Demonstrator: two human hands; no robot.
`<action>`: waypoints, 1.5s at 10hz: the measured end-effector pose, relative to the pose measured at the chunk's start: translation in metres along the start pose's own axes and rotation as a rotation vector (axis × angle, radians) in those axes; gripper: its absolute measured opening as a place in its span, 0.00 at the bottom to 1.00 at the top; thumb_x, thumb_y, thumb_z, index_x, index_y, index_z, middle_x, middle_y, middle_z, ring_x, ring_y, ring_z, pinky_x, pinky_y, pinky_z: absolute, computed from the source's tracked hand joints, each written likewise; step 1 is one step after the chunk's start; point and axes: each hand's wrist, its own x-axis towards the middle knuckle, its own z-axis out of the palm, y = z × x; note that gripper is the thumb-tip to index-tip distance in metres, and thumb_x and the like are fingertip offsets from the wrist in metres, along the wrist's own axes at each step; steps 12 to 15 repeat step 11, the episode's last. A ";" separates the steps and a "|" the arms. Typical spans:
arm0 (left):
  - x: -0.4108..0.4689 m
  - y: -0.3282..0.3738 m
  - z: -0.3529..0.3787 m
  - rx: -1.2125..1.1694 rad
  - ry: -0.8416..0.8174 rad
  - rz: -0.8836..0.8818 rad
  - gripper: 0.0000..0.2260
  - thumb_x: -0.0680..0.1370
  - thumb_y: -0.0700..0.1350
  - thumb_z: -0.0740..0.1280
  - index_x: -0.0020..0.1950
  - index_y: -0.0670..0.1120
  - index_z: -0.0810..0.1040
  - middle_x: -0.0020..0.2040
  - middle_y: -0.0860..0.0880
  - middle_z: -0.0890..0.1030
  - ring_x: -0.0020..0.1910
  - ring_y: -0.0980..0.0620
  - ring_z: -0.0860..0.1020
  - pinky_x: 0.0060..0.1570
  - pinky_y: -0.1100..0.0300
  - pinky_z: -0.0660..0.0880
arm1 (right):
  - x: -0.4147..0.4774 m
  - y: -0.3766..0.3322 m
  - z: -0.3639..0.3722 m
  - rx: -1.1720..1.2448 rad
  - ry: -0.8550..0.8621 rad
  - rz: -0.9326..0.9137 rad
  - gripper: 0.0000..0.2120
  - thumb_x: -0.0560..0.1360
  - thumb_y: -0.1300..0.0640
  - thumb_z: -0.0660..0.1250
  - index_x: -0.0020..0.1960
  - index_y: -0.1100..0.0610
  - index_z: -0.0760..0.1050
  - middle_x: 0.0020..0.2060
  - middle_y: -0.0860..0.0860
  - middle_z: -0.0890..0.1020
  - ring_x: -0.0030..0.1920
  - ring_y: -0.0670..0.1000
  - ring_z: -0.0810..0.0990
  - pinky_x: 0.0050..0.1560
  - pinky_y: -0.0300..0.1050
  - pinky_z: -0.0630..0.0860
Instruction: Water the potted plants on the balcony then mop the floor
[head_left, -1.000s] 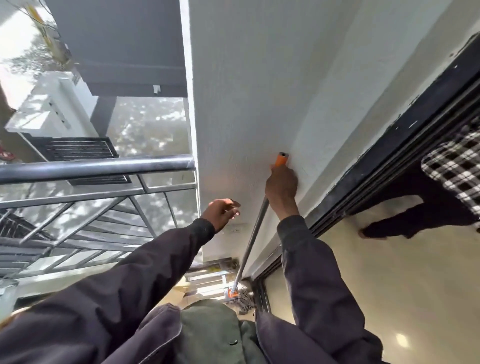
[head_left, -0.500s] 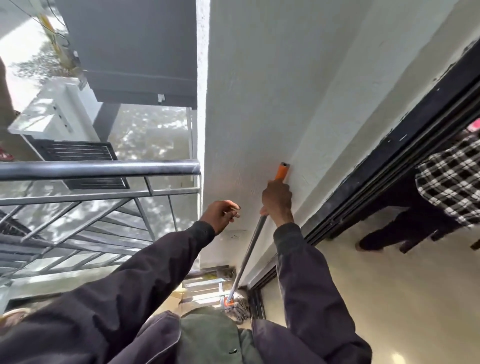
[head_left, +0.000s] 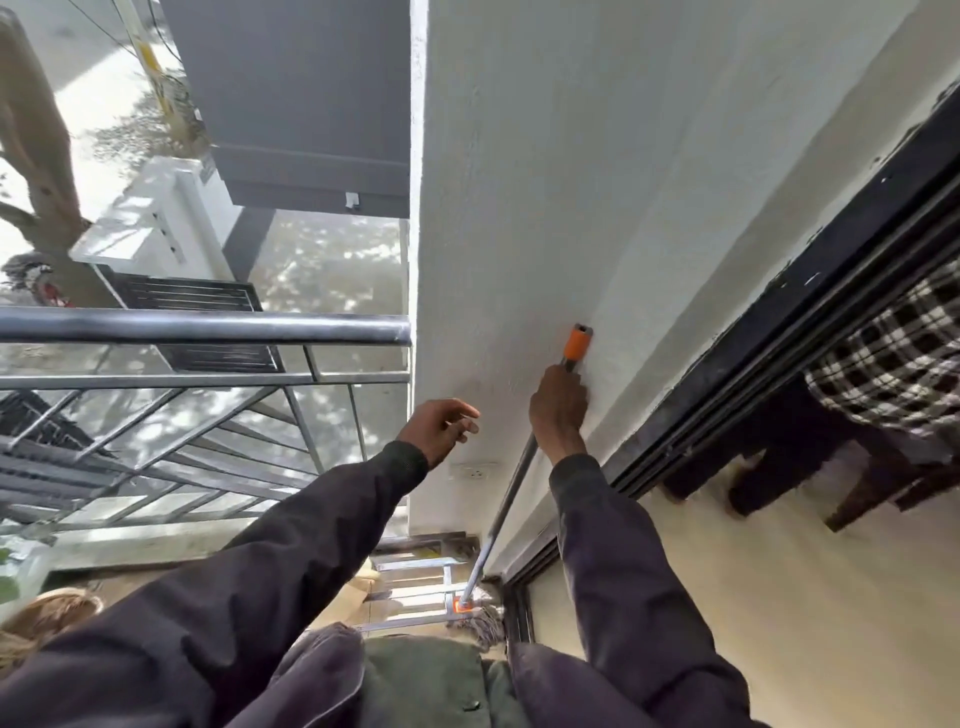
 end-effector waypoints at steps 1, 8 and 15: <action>-0.002 0.003 -0.001 0.007 0.026 0.009 0.09 0.83 0.35 0.64 0.59 0.38 0.82 0.51 0.40 0.86 0.40 0.54 0.82 0.39 0.72 0.77 | -0.002 -0.002 0.003 -0.001 -0.032 -0.041 0.18 0.84 0.63 0.66 0.73 0.63 0.72 0.69 0.62 0.79 0.69 0.62 0.80 0.66 0.51 0.79; -0.015 0.018 -0.001 0.032 0.195 -0.002 0.07 0.82 0.38 0.66 0.55 0.43 0.83 0.47 0.46 0.87 0.46 0.48 0.85 0.53 0.56 0.81 | -0.013 0.004 0.008 0.124 -0.149 -0.280 0.11 0.85 0.61 0.60 0.64 0.65 0.76 0.62 0.63 0.80 0.64 0.65 0.79 0.59 0.52 0.78; -0.042 0.011 -0.025 0.132 0.437 -0.023 0.06 0.80 0.41 0.70 0.54 0.43 0.85 0.49 0.46 0.87 0.50 0.46 0.84 0.55 0.49 0.80 | -0.032 -0.018 0.007 0.136 -0.175 -0.462 0.12 0.85 0.60 0.58 0.59 0.65 0.77 0.56 0.63 0.82 0.59 0.65 0.82 0.57 0.53 0.79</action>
